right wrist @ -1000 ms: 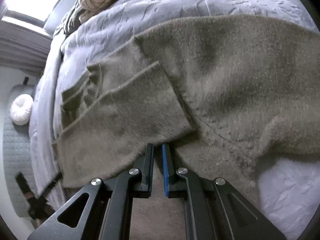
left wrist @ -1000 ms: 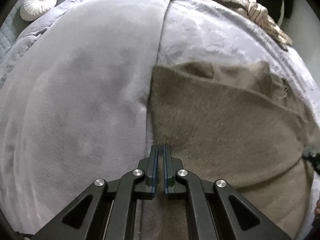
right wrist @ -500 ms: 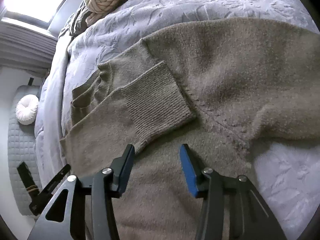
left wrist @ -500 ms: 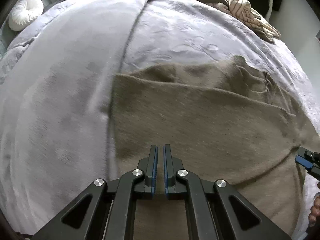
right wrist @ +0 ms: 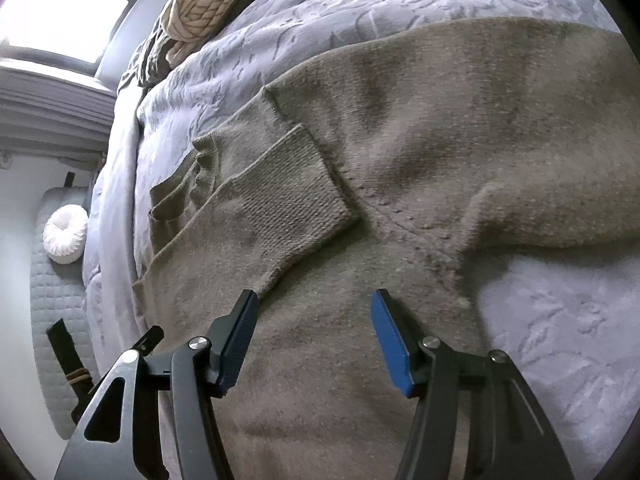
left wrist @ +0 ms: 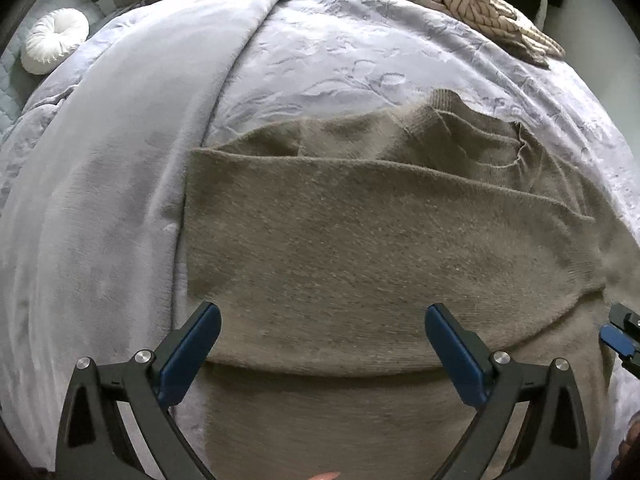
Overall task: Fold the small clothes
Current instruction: 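Open both tools and release the folded side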
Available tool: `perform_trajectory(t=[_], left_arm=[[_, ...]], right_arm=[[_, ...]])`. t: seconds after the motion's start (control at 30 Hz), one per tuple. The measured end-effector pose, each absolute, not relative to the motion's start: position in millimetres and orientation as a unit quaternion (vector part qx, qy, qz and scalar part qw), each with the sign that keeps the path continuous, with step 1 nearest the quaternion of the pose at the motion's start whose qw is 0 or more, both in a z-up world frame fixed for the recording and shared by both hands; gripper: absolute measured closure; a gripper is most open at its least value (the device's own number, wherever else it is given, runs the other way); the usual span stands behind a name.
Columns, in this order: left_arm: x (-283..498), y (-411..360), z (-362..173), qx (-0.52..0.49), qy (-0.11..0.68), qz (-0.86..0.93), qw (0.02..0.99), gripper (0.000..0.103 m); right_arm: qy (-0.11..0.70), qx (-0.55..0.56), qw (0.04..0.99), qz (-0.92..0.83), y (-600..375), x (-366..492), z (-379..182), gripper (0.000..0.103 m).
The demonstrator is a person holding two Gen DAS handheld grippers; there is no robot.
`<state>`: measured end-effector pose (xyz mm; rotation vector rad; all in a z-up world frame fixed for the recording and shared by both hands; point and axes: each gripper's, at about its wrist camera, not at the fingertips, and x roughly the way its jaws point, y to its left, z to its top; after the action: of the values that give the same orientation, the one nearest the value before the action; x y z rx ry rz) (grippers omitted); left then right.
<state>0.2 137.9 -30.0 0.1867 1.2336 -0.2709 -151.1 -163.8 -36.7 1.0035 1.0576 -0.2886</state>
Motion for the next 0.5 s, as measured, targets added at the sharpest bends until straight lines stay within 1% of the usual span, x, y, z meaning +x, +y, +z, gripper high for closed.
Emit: perform_trajectory(t=[0.07, 0.17, 0.5], left_arm=[[-1, 134, -32, 0.087, 0.580, -0.127, 0.800, 0.001], [-4, 126, -34, 0.091, 0.585, -0.134, 0.794, 0.001], [-16, 80, -35, 0.115, 0.596, -0.165, 0.777, 0.001]], right_arm=[[0.478, 0.461, 0.735, -0.134, -168, -156, -36, 0.040], [0.469, 0.468, 0.736, -0.135, -177, -165, -32, 0.036], [0.428, 0.511, 0.727, -0.166, -218, -213, -23, 0.036]])
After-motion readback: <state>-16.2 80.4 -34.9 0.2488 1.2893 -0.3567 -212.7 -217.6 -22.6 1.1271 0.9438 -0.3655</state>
